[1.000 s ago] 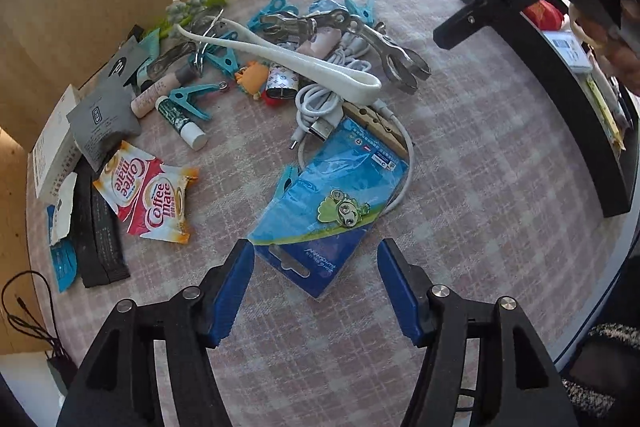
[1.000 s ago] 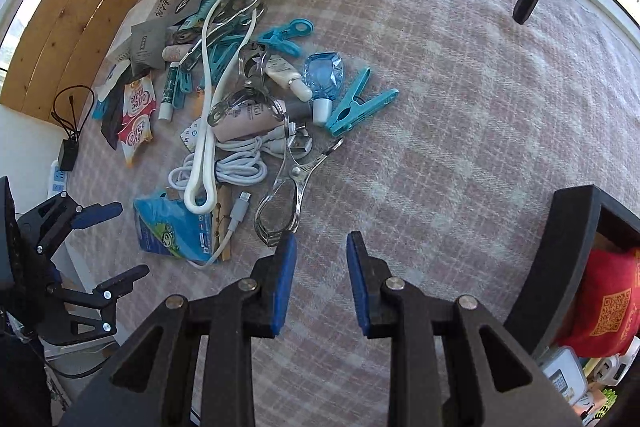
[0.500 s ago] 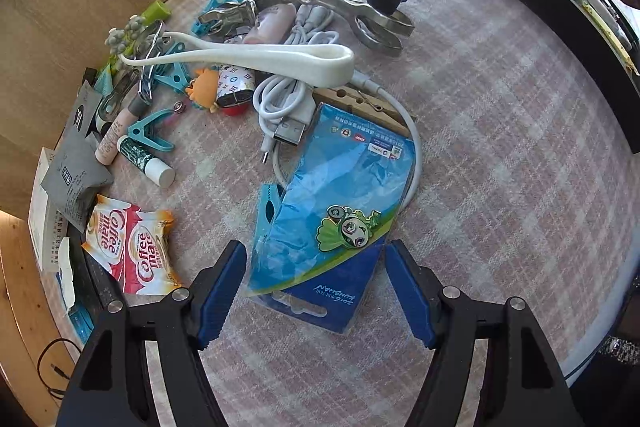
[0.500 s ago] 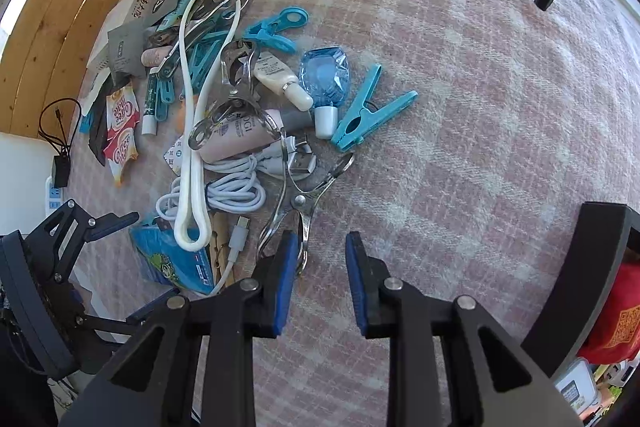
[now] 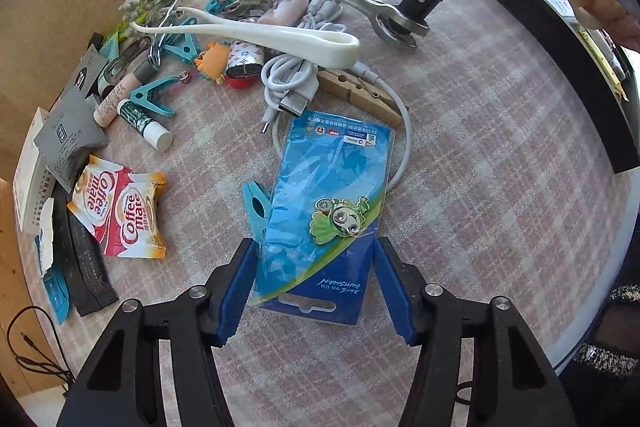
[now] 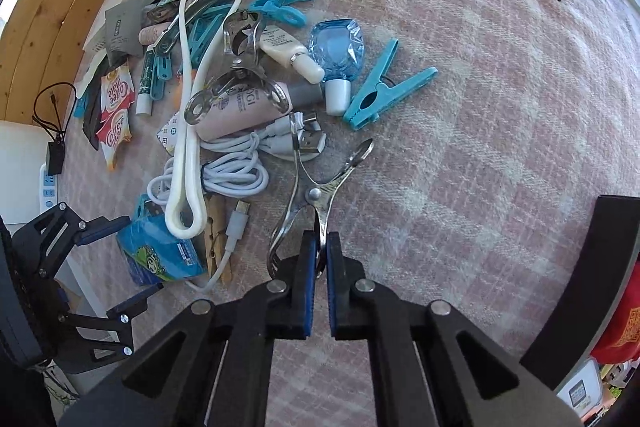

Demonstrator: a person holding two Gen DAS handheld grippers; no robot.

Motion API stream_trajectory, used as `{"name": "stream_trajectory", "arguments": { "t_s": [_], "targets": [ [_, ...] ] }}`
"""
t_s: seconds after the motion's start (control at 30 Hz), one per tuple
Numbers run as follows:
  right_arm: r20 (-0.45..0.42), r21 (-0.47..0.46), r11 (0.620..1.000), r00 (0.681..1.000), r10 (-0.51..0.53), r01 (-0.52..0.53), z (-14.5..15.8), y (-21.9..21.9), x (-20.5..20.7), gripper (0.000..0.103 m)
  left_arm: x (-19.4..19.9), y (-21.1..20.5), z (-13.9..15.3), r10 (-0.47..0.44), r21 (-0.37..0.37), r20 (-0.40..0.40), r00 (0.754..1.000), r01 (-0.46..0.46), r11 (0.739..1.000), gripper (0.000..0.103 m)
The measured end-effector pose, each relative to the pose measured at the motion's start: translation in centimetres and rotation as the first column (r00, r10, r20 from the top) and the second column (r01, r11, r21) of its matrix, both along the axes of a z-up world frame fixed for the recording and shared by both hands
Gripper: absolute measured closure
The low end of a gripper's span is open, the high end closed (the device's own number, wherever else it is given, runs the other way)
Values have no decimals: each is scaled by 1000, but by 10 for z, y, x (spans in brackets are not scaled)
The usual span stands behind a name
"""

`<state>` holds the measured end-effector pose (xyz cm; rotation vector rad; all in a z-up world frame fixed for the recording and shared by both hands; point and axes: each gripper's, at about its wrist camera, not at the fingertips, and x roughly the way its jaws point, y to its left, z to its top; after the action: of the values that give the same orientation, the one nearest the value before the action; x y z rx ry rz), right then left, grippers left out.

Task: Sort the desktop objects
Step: 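Grasp the blue frog card pack with the left tool while the right tool grasps the metal clip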

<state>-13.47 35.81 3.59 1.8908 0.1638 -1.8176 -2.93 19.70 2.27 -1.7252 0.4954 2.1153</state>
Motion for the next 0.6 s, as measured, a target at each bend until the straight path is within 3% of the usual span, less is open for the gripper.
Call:
{"name": "stream_trajectory", "arguments": {
  "t_s": [0.37, 0.6],
  "targets": [
    [-44, 12, 1000, 999, 1, -1, 6, 31, 31, 99, 36, -14, 5, 207, 159, 6, 978, -205, 966, 48],
    [-94, -10, 1000, 996, -3, 2, 30, 50, 49, 99, 43, 7, 26, 230, 179, -38, 973, -219, 959, 48]
  ]
}}
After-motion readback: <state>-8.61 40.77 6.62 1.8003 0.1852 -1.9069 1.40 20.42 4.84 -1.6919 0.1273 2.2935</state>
